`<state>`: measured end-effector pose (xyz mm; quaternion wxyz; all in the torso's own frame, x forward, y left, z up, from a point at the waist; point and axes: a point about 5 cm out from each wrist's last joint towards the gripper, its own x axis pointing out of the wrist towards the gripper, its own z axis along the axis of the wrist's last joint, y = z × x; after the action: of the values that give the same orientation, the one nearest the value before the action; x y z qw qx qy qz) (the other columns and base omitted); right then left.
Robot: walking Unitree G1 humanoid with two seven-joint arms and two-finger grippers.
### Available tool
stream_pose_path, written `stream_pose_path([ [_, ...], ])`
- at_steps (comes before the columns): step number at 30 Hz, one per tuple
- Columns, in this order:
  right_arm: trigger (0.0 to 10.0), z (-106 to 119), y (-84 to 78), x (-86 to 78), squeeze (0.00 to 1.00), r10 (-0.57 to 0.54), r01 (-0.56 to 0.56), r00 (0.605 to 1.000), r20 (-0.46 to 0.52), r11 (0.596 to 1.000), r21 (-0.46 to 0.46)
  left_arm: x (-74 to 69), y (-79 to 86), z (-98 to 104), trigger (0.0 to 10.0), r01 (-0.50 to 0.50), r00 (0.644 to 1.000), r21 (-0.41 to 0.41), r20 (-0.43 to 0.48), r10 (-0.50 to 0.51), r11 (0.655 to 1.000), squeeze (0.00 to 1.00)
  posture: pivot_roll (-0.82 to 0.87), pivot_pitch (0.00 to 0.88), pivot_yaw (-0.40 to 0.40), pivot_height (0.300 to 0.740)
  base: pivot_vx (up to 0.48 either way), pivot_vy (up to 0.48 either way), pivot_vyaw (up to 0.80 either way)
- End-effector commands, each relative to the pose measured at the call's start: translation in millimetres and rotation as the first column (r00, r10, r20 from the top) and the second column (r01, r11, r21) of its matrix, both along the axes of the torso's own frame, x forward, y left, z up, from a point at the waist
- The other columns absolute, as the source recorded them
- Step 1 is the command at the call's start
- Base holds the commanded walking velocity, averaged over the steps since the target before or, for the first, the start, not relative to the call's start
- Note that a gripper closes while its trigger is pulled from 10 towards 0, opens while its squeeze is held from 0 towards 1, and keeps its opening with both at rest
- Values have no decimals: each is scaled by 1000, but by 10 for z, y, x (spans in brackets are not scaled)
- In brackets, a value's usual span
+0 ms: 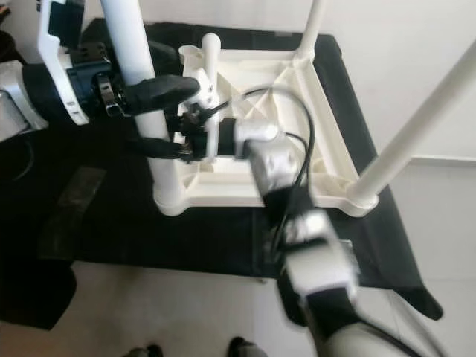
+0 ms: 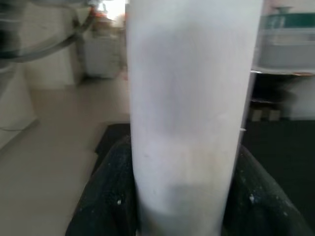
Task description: Building children table
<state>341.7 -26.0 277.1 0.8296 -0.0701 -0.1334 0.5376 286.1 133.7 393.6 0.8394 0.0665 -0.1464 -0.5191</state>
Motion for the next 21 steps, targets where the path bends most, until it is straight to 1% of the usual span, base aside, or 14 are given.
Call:
stream_pose_path([
  [1, 0, -367, -72, 1, 0, -375, 368, 925, -65, 924, -102, -82, -39, 18, 10000, 60, 998, 23, 19, -60, 998, 0, 29, 254, -51, 740, 0, 0, 0],
  [2, 0, -367, -72, 1, 0, -375, 368, 925, -65, 924, -102, -82, -39, 18, 10000, 60, 998, 23, 19, -60, 998, 0, 29, 254, -51, 740, 0, 0, 0],
  [3, 0, -454, -35, -132, 0, -458, 452, 884, -93, 889, -75, -76, -30, 11, 10000, 62, 998, 23, 14, -62, 998, 0, 25, 252, -50, 740, 0, 0, 0],
  [4, 0, -454, -35, -132, 0, -458, 452, 884, -93, 889, -75, -76, -30, 11, 10000, 62, 998, 23, 14, -62, 998, 0, 25, 252, -50, 740, 0, 0, 0],
  [5, 0, -465, 10, -166, 0, -474, 472, 873, -114, 880, -48, -72, -40, 1, 10000, 70, 997, 27, 12, -71, 997, 0, 31, 228, -53, 740, 0, 0, 0],
  [6, 0, -465, 10, -166, 0, -474, 472, 873, -114, 880, -48, -72, -40, 1, 10000, 70, 997, 27, 12, -71, 997, 0, 31, 228, -53, 740, 0, 0, 0],
  [7, 0, -437, 73, -171, 0, -453, 453, 884, -119, 891, -26, -75, -55, -9, 10000, 78, 997, 27, 12, -78, 997, 0, 27, 223, -54, 740, 0, 0, 0],
  [8, 0, -412, 102, -154, 0, -453, 455, 883, -120, 890, -11, -78, -68, -13, 10000, 79, 997, 26, 14, -80, 997, 0, 30, 218, -56, 740, 0, 0, 0],
  [16, 0, -368, 138, -149, 0, -448, 452, 887, -113, 892, 12, -87, -80, -9, 10000, 61, 998, 26, 19, -61, 998, 0, 38, 210, -52, 740, 0, 0, 0],
  [17, 0, -361, 140, -151, 0, -448, 452, 887, -111, 892, 14, -88, -78, -9, 8549, 56, 998, 29, 21, -57, 998, 0, 38, 210, -52, 740, 0, 0, 0],
  [18, 0, -345, 155, -196, 0, -465, 470, 878, -116, 883, 15, -90, -76, -9, 0, 56, 998, 31, 20, -57, 998, 0, 38, 209, -52, 740, 0, 0, 0],
  [19, 0, -334, 164, -228, 0, -479, 484, 870, -120, 875, 16, -91, -74, -8, 0, 58, 998, 32, 19, -58, 998, 0, 37, 209, -49, 740, 0, 0, 0],
  [21, 0, -310, 178, -259, 0, -482, 488, 868, -120, 873, 16, -91, -75, -5, 0, 62, 998, 29, 17, -62, 998, 0, 37, 209, -49, 740, 0, 0, 0],
])
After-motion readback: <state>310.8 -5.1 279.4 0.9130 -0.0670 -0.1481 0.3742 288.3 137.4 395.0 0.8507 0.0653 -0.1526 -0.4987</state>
